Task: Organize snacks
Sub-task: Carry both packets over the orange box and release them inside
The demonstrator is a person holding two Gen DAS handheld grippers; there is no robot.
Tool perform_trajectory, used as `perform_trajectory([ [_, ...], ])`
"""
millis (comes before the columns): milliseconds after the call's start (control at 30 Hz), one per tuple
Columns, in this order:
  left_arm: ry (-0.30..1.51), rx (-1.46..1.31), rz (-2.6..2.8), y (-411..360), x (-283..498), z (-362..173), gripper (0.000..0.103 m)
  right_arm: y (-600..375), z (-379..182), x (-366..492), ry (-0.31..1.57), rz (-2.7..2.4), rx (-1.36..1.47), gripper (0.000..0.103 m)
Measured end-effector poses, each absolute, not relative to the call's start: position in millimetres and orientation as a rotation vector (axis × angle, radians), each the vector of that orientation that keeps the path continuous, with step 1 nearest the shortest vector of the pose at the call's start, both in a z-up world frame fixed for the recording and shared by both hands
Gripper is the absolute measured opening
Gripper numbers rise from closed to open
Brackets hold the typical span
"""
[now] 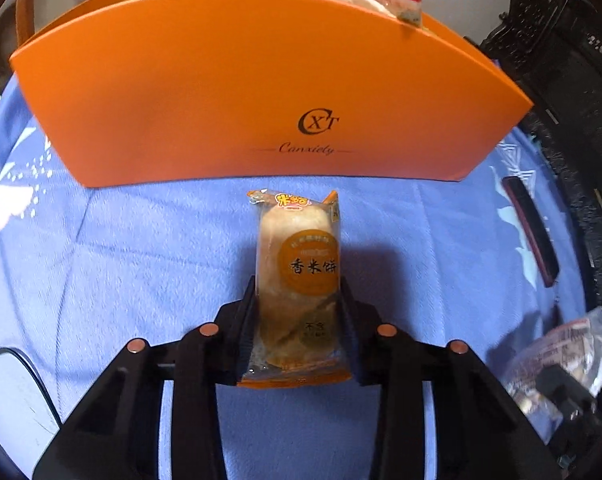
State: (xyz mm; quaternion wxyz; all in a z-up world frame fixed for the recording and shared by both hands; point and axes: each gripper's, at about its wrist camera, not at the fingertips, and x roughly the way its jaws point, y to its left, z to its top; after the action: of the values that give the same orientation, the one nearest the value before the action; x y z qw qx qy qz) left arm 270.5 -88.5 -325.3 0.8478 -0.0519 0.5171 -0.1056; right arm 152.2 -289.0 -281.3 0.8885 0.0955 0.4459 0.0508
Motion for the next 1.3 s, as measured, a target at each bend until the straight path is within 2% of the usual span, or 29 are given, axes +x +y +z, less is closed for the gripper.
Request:
perform_trajectory([
  [300, 1.014, -0.166, -0.293, -61.0, 247.9, -304.3, 0.036, -281.7, -276.7, 151.4, 0.915, 0.118, 0.177, 0.051],
  [467, 0.951, -0.172, -0.308, -37.8, 231.7, -273.8, 0.036, -277.0, -269.4, 152.0, 0.901, 0.13, 0.169, 0.05],
  [600, 0.864, -0.199, -0.314, -20.8, 228.7, -235.3, 0.036, -274.0, -241.3, 159.3, 0.831, 0.16, 0.168, 0.05],
  [867, 0.682, -0.216, -0.309, -16.9, 292.2, -150.3, 0.036, -264.8, -157.8, 221.2, 0.601, 0.237, 0.156, 0.05],
  [1033, 0.645, -0.18, -0.269, -20.2, 345.2, -118.5, 0.036, -251.4, -116.3, 277.1, 0.497, 0.267, 0.104, 0.05],
  [1067, 0.653, -0.174, -0.256, -19.9, 354.4, -116.4, 0.037, -248.0, -111.8, 287.9, 0.487, 0.273, 0.089, 0.053],
  [1100, 0.675, -0.173, -0.239, -19.3, 366.4, -114.1, 0.051, -243.6, -106.7, 303.0, 0.486, 0.279, 0.07, 0.06],
  [1133, 0.7, -0.174, -0.226, -19.1, 372.7, -113.2, 0.078, -240.6, -105.3, 313.9, 0.499, 0.279, 0.058, 0.069],
  [1167, 0.725, -0.174, -0.193, -16.9, 378.3, -111.2, 0.089, -237.8, -104.3, 326.1, 0.524, 0.249, 0.049, 0.088],
  [1200, 0.732, -0.172, -0.154, -14.9, 379.4, -110.9, 0.099, -236.7, -103.8, 329.7, 0.535, 0.224, 0.054, 0.1],
  [1300, 0.763, -0.137, -0.104, -9.5, 369.2, -117.1, 0.099, -238.5, -107.1, 320.6, 0.537, 0.206, 0.114, 0.1],
])
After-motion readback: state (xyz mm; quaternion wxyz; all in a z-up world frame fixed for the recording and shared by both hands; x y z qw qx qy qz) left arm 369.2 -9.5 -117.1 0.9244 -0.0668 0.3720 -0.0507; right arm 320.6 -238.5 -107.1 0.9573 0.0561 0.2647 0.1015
